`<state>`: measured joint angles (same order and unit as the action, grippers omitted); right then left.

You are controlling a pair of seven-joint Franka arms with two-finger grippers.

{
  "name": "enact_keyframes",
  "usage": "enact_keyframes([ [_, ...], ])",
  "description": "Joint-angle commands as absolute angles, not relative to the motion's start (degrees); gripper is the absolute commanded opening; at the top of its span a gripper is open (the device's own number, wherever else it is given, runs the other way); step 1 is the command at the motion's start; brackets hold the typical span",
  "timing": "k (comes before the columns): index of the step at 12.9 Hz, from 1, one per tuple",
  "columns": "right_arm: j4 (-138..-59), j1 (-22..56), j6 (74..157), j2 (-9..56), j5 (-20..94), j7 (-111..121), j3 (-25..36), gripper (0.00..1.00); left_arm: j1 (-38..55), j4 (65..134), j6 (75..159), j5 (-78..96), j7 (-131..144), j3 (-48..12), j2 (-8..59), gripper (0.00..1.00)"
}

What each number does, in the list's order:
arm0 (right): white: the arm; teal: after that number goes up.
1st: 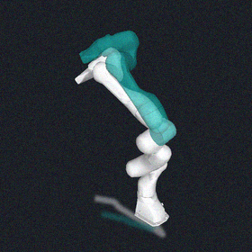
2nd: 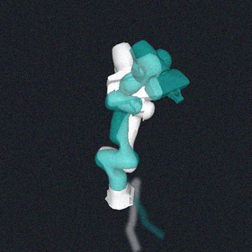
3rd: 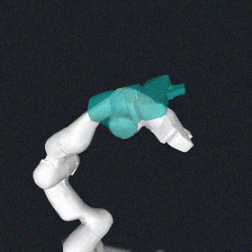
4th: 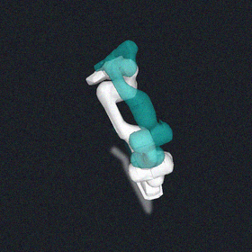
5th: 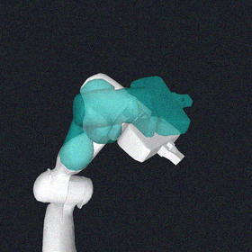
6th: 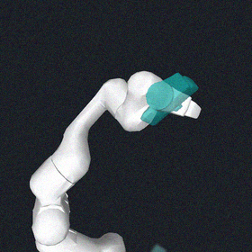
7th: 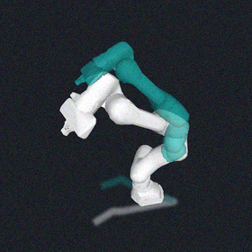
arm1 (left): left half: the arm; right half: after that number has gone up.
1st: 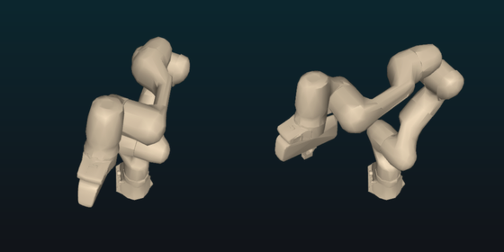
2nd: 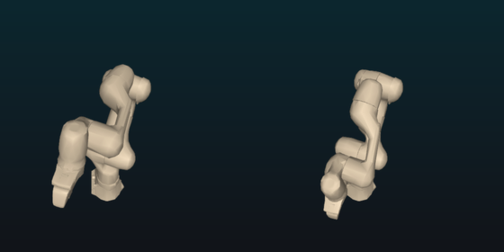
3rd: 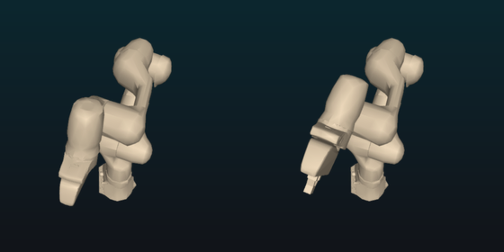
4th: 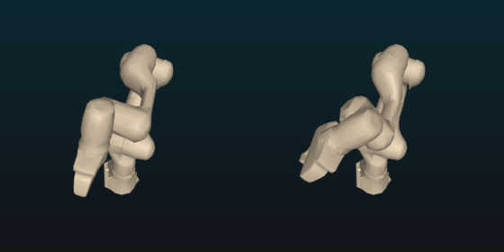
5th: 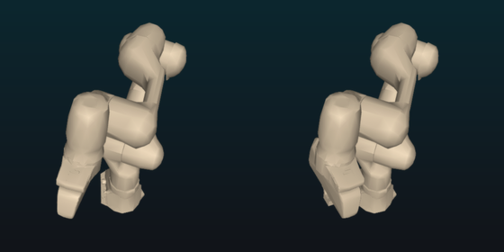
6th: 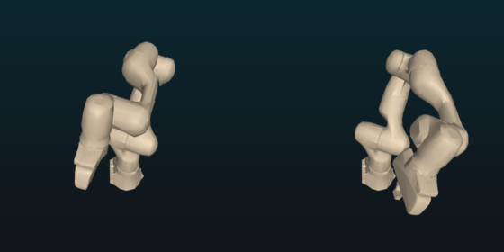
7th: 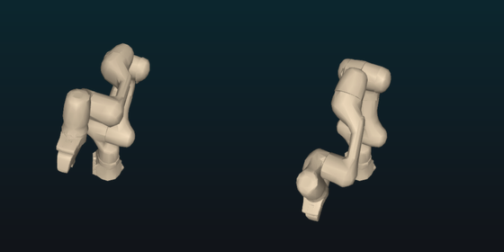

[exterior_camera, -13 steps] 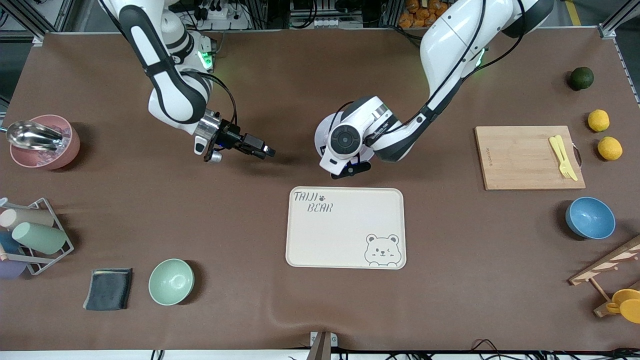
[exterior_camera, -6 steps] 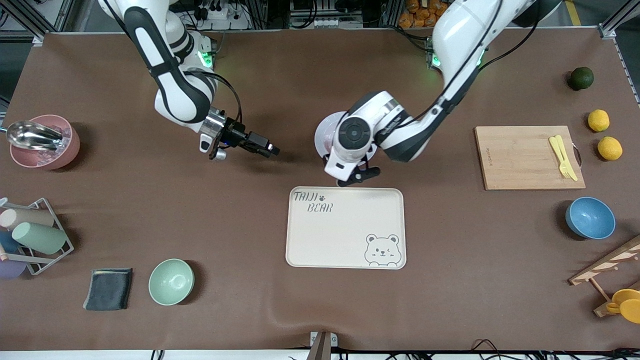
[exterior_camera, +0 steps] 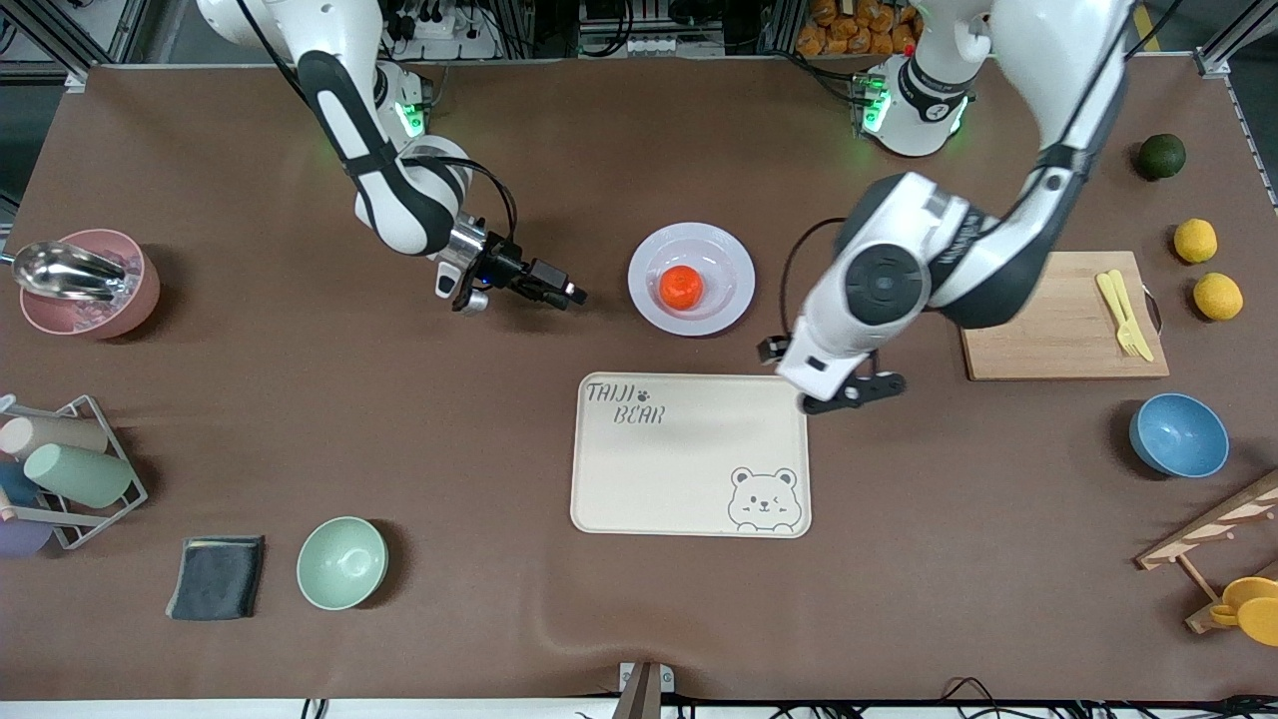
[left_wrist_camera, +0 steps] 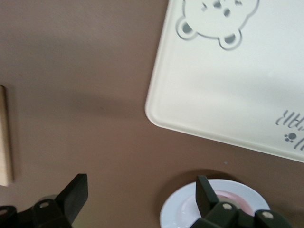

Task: Place orange and plate with both arms
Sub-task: 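Release the orange on the plate while the right gripper reaches the plate rim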

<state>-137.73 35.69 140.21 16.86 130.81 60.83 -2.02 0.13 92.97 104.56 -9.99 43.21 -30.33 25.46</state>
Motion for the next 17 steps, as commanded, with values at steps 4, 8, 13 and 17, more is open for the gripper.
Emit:
enact_keyframes([
  [4,-134.92,41.04,140.71,19.42,137.1,62.75,-1.49,0.73,-11.5,95.01,100.46,-11.16,22.54,-30.76,17.67,1.0],
  [8,-133.69,42.97,140.45,22.58,142.81,68.73,-1.49,0.72,-7.22,95.8,98.79,-9.85,8.73,-17.88,12.76,1.0],
  [13,-131.84,45.78,140.97,24.34,146.33,69.08,-1.41,0.68,3.42,95.98,96.59,-1.77,0.79,0.86,3.36,1.0],
  [17,-131.04,47.02,141.15,25.4,147.66,69.17,-1.41,0.6,3.34,95.27,94.23,-1.49,1.06,0.53,-0.17,1.0],
])
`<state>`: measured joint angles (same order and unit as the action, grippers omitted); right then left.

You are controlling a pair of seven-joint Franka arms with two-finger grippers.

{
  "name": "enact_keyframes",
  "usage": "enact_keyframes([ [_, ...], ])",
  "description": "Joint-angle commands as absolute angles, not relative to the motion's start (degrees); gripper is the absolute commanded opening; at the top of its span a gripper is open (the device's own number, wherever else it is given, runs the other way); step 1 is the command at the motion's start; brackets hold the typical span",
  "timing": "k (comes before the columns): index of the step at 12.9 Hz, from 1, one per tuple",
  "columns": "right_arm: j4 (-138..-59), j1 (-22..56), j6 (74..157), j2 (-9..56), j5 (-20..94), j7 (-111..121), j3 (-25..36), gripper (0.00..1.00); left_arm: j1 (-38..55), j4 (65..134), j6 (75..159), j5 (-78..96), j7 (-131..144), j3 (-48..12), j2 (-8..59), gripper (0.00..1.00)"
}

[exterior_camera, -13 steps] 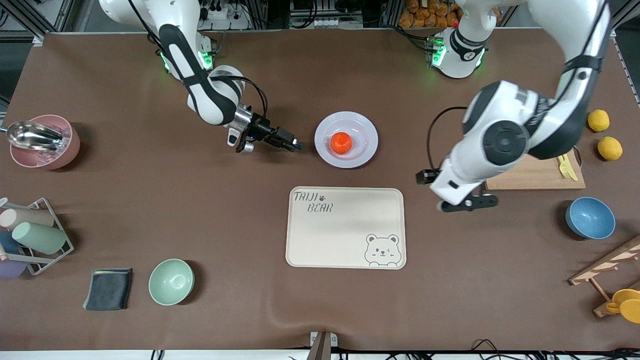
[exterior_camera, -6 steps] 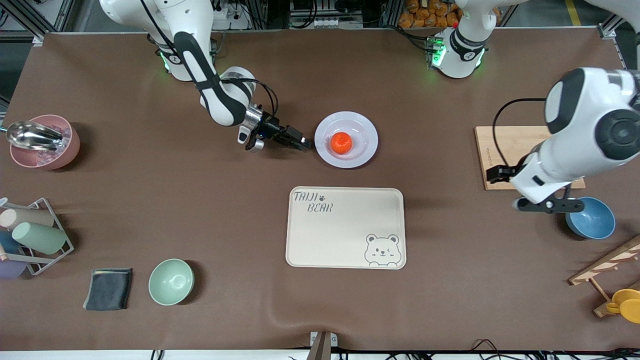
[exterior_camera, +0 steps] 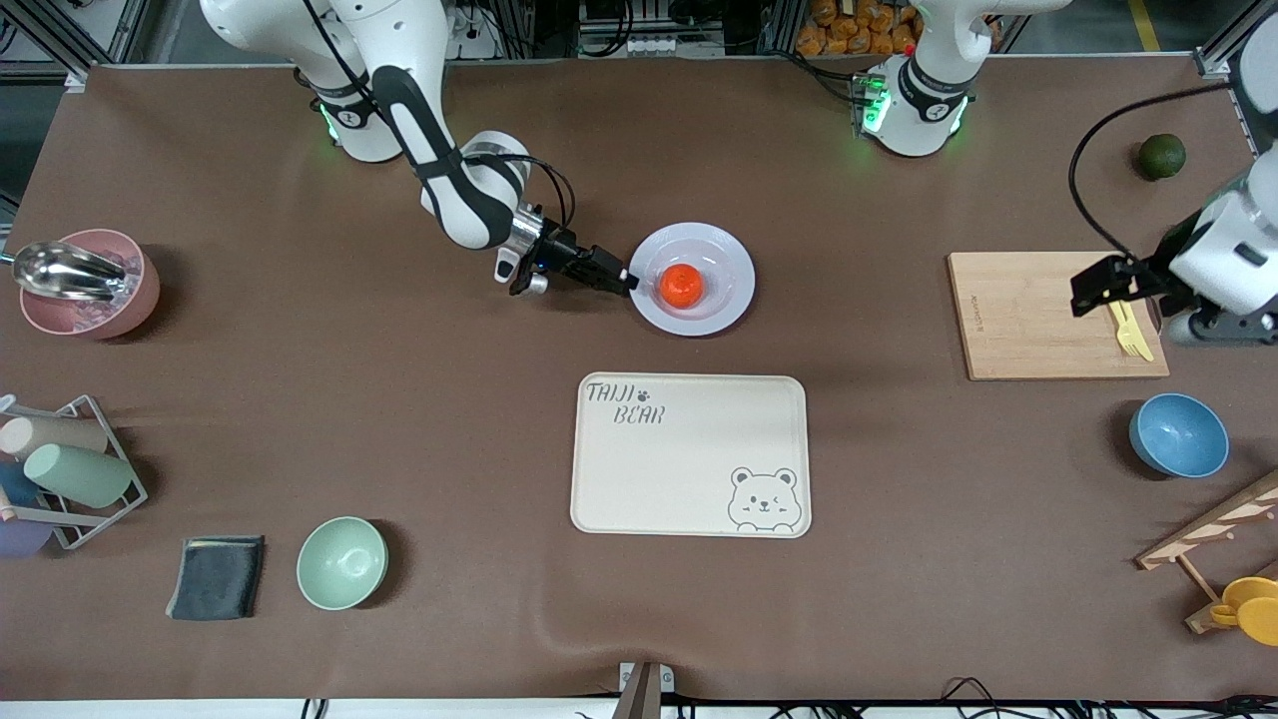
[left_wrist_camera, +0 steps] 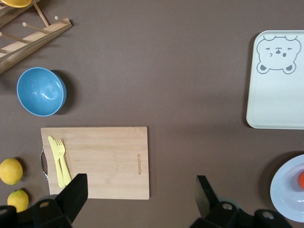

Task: Place orange and plate with both arms
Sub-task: 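Grasp the plate rim with the right gripper while the left gripper withdraws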

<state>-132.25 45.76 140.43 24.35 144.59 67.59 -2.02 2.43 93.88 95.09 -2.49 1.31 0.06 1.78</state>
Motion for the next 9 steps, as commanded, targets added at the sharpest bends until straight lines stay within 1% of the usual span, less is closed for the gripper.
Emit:
enact_keyframes([
  [1,-131.04,47.11,141.15,25.49,147.66,69.17,-1.41,0.58,3.25,95.19,93.52,-1.67,0.62,0.44,-0.61,1.0],
  [5,-130.96,47.11,141.15,25.84,147.66,69.17,-1.41,0.55,3.08,93.17,89.39,-2.55,-10.17,0.35,-0.88,1.0],
  [8,-130.17,47.9,141.15,26.98,148.35,69.17,-1.41,0.54,2.9,93.16,88.86,-1.85,-9.76,0.61,-1.14,1.0],
  [9,-129.82,47.99,141.15,27.16,148.88,69.52,-1.41,0.52,2.9,93.16,88.77,-1.67,-7.93,0.62,-1.93,1.0],
])
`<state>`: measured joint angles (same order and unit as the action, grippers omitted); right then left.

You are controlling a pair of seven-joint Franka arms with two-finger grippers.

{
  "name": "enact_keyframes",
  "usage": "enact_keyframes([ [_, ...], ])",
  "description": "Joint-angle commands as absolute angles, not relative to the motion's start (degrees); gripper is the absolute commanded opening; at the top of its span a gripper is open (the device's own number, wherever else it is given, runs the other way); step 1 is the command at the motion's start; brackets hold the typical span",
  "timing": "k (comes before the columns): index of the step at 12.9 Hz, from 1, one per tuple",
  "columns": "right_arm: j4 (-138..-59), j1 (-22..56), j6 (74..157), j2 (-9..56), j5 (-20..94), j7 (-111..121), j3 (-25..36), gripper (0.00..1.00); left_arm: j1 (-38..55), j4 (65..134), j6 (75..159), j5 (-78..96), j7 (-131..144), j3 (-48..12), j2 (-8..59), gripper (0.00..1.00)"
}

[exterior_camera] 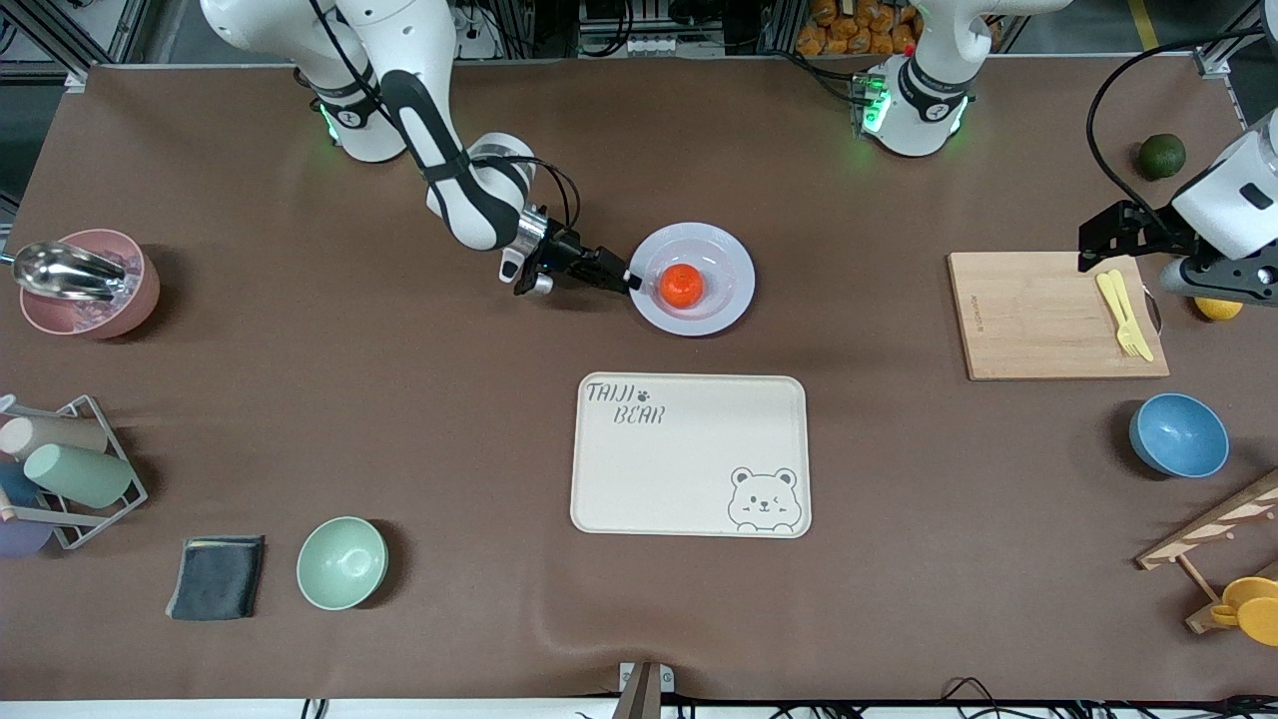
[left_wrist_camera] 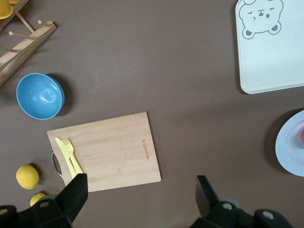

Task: Place orange and plate with both arms
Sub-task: 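Grasp the plate rim with the right gripper while the left gripper withdraws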

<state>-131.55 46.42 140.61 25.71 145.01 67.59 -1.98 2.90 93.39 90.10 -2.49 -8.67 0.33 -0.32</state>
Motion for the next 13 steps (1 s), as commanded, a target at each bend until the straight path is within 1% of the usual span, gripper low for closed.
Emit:
enact_keyframes([
  [1,-129.55,47.99,141.24,27.68,148.89,69.7,-1.41,0.5,2.9,93.25,88.6,-1.5,-5.21,0.53,-2.72,1.0],
  [2,-129.38,48.08,141.24,27.95,148.89,69.7,-1.41,0.46,2.99,93.16,87.81,-1.49,-3.97,0.27,-2.9,1.0],
  [3,-129.38,48.6,141.24,28.12,148.97,69.7,-1.41,0.4,2.9,93.16,87.72,-1.06,-3.78,0.35,-2.99,1.0],
  [5,-129.37,48.78,141.24,28.21,149.85,69.7,-1.41,0.24,2.29,93.16,87.71,0.78,-3.43,0.62,-2.99,1.0],
  [6,-129.37,48.78,141.24,28.21,149.85,69.61,-1.41,0.14,2.2,93.16,87.71,1.05,-3.34,0.62,-3.08,1.0],
  [7,-129.37,48.69,141.24,28.13,149.85,69.35,-1.41,0.0,2.11,93.25,87.54,1.05,-3.34,0.62,-3.25,1.0],
  [13,-128.76,48.08,141.07,26.9,150.2,68.73,-1.49,0.0,2.02,93.43,86.93,1.05,-2.99,0.35,-3.78,1.0],
])
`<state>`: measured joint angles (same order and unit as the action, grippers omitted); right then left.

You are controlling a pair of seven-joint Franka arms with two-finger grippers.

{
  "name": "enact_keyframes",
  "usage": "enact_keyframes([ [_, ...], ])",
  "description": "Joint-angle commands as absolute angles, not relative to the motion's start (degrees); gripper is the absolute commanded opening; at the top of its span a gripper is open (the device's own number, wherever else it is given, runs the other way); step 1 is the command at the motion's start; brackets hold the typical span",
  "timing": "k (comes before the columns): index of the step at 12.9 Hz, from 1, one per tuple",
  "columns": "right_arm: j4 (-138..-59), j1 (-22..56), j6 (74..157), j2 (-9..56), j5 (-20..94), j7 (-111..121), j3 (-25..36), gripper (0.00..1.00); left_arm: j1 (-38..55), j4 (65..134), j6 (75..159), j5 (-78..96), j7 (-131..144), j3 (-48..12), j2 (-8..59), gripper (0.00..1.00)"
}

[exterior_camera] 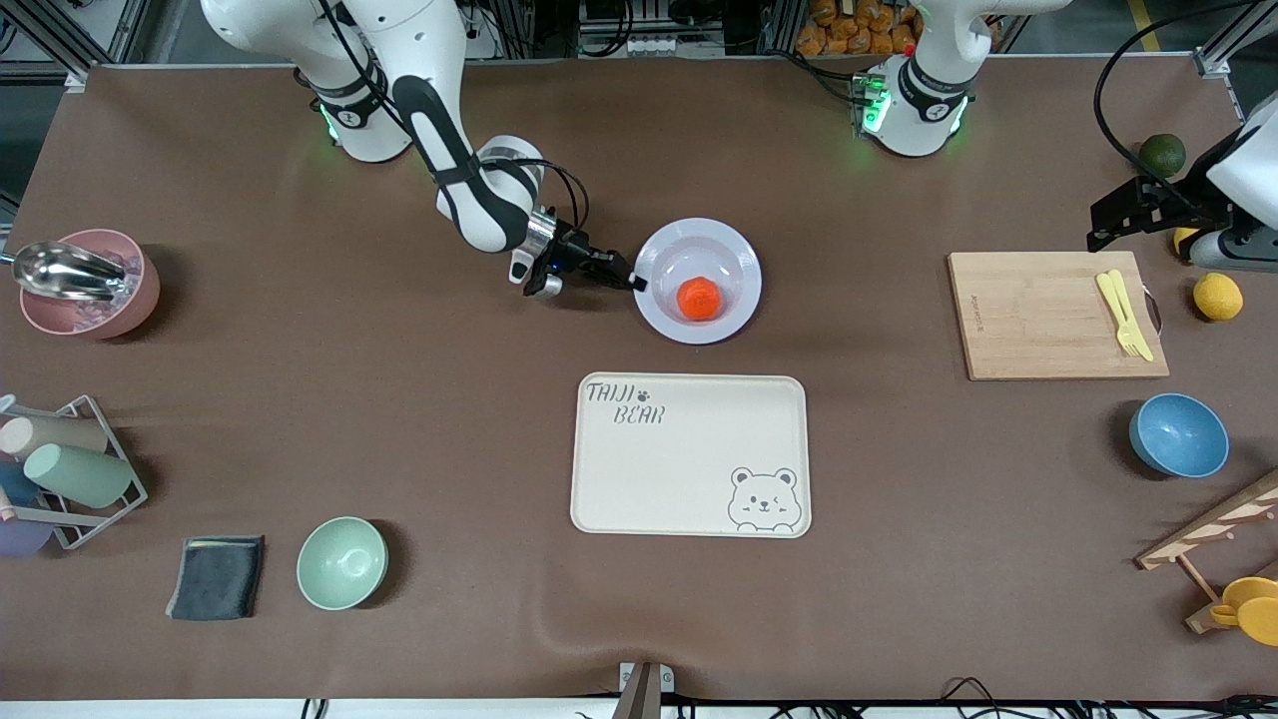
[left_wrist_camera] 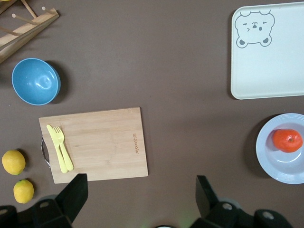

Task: Place orange and plate with both arms
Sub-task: 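Grasp the plate rim with the right gripper while the left gripper withdraws, then slide the plate with the right gripper onto the white bear tray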

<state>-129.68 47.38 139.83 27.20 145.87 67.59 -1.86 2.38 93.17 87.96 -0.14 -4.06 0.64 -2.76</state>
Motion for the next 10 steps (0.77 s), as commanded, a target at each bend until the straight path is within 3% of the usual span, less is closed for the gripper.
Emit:
enact_keyframes([
  [1,-128.59,48.08,141.06,26.2,151.25,68.73,-1.49,0.0,2.02,93.34,86.84,1.14,-2.99,0.35,-3.78,1.0],
  [10,-127.45,46.24,141.5,20.3,154.07,62.32,-1.14,0.0,2.02,93.34,86.75,1.05,-2.99,0.26,-3.78,1.0],
])
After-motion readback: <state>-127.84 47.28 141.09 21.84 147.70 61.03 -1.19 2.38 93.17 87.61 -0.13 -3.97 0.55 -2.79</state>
